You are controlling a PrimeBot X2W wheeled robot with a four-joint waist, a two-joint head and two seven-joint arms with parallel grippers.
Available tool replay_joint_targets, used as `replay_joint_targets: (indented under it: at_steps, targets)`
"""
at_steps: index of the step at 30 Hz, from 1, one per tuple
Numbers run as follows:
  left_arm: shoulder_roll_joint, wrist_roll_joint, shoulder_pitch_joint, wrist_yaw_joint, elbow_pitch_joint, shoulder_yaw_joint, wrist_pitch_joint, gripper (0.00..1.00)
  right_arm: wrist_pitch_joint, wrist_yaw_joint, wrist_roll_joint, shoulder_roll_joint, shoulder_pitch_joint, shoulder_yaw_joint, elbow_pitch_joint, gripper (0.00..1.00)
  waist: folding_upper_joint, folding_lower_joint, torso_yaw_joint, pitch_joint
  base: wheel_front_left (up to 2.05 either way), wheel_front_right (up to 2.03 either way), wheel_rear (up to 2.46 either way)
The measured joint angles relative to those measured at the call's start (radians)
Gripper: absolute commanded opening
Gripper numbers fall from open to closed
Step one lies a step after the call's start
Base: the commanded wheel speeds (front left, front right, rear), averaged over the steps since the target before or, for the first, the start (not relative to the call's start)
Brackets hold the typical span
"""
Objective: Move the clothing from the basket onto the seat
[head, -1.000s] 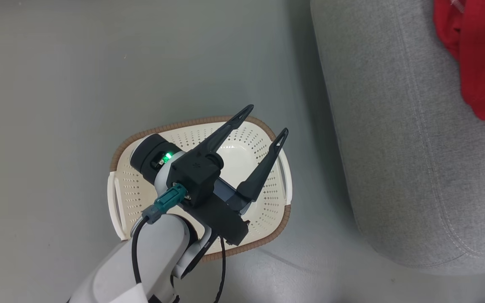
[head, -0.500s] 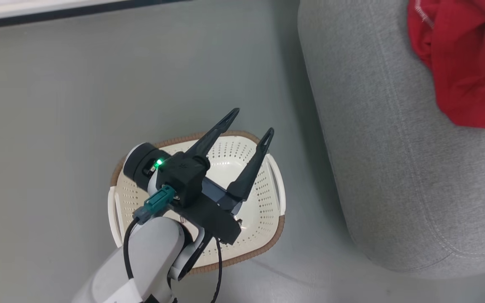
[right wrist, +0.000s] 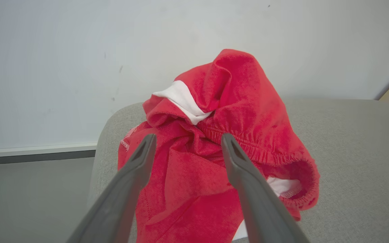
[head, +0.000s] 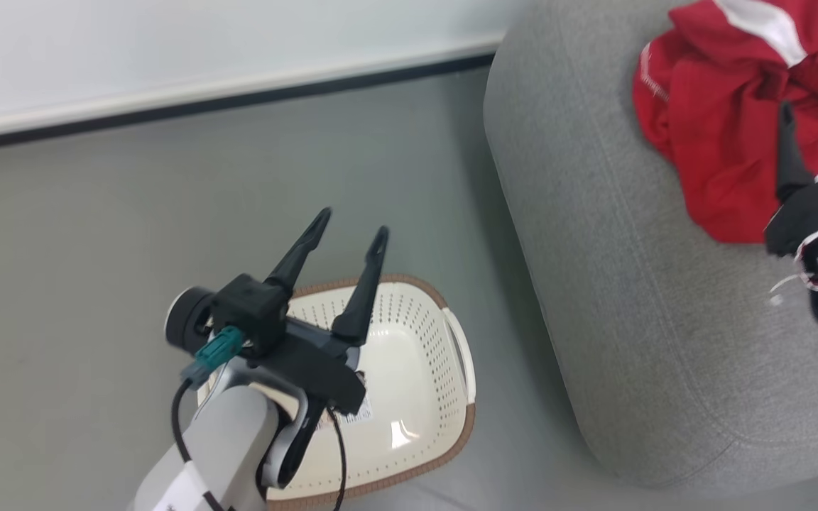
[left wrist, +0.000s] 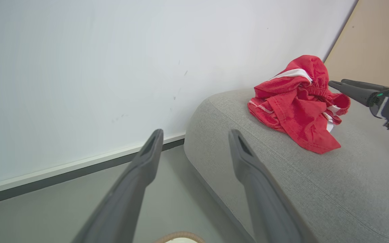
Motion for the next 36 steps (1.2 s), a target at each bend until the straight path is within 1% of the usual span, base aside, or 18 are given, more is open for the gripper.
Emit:
replay_joint_targets:
  at_steps: [8, 11, 12, 17, 21, 29, 32, 34, 36]
  targets:
    - [0.016, -0.03, 0.093, 0.028, 0.029, 0.076, -0.012, 1.0, 0.0, 0.007, 0.0, 0.043, 0.107, 0.004, -0.091, 1.0, 0.0, -0.0001, 0.013, -0.102, 0.0, 0.0, 0.0]
    - [0.035, -0.035, 0.138, 0.036, 0.038, 0.109, -0.016, 1.0, 0.0, 0.007, 0.0, 0.076, 0.151, 0.008, -0.132, 1.0, 0.0, -0.0001, 0.022, -0.139, 0.0, 0.0, 0.0]
    - [0.035, -0.035, 0.138, 0.036, 0.038, 0.109, -0.016, 1.0, 0.0, 0.007, 0.0, 0.076, 0.151, 0.008, -0.132, 1.0, 0.0, -0.0001, 0.022, -0.139, 0.0, 0.0, 0.0]
    - [0.05, -0.058, 0.213, 0.045, 0.046, 0.154, -0.016, 1.0, 0.0, 0.005, 0.0, 0.121, 0.231, 0.018, -0.194, 1.0, -0.0001, -0.0001, 0.039, -0.198, 0.0, 0.0, 0.0]
    - [0.054, -0.062, 0.272, 0.053, 0.047, 0.186, -0.017, 1.0, 0.0, -0.012, -0.001, 0.161, 0.333, 0.026, -0.265, 1.0, -0.0001, 0.0, 0.059, -0.252, 0.0, 0.0, 0.0]
    - [0.067, -0.062, 0.388, 0.063, 0.03, 0.245, -0.017, 1.0, 0.0, -0.06, -0.011, 0.221, 0.502, 0.033, -0.391, 1.0, -0.0001, 0.0, 0.093, -0.327, 0.0, 0.0, 0.0]
    - [0.068, -0.06, 0.429, 0.063, 0.013, 0.259, -0.017, 1.0, 0.0, -0.079, -0.026, 0.23, 0.566, 0.037, -0.439, 1.0, -0.0001, 0.0, 0.104, -0.351, 0.0, 0.0, 0.0]
    - [0.068, -0.058, 0.456, 0.063, -0.001, 0.275, -0.017, 1.0, 0.0, -0.083, -0.026, 0.233, 0.605, 0.035, -0.468, 1.0, -0.0002, 0.0, 0.11, -0.364, 0.0, 0.0, 0.0]
    - [0.068, -0.056, 0.482, 0.068, -0.013, 0.286, -0.017, 1.0, 0.0, -0.095, -0.026, 0.234, 0.641, 0.03, -0.5, 1.0, -0.0002, 0.0, 0.115, -0.375, 0.0, 0.0, 0.0]
